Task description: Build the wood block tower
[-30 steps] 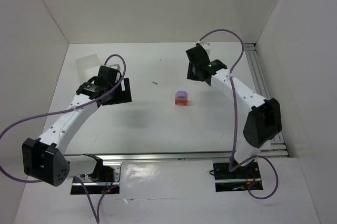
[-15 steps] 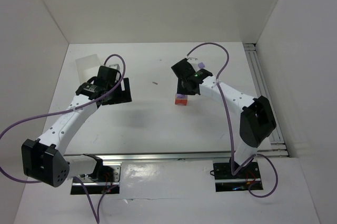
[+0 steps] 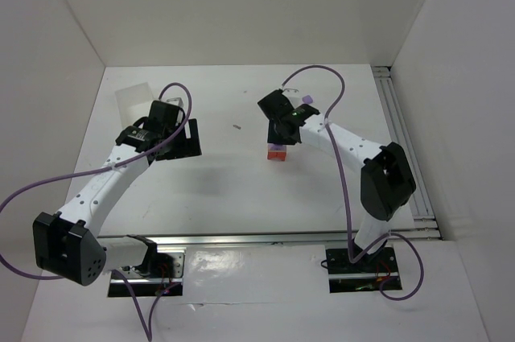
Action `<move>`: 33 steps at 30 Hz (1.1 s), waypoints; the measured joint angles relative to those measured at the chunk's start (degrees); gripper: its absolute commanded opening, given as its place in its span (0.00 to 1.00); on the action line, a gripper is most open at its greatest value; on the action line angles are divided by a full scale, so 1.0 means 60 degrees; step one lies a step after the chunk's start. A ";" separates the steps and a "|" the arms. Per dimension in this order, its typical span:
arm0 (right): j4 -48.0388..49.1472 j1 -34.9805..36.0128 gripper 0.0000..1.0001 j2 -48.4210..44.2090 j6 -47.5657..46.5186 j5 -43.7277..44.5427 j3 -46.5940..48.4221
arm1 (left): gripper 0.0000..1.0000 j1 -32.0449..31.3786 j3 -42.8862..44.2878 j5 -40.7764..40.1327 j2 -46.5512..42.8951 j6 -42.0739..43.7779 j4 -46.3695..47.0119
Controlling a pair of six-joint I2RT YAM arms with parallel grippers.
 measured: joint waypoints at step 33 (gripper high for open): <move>-0.0226 0.0193 0.45 0.0193 0.0011 0.0153 0.0222 | 0.92 0.0000 0.0000 0.0007 -0.0109 0.0000 -0.0004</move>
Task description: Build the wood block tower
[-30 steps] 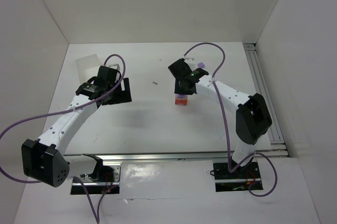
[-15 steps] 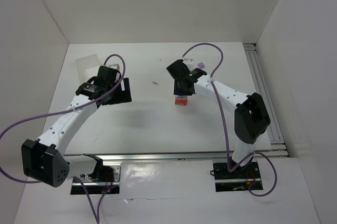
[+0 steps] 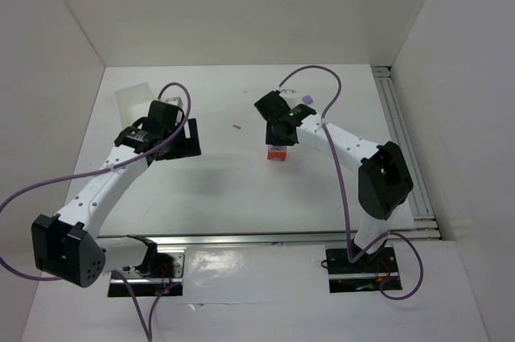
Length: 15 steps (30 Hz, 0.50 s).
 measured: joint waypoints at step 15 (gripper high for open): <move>-0.0055 0.0000 0.62 0.0000 0.0029 0.0058 0.0018 | 0.92 0.0000 0.0000 -0.0004 0.0000 0.0000 0.0000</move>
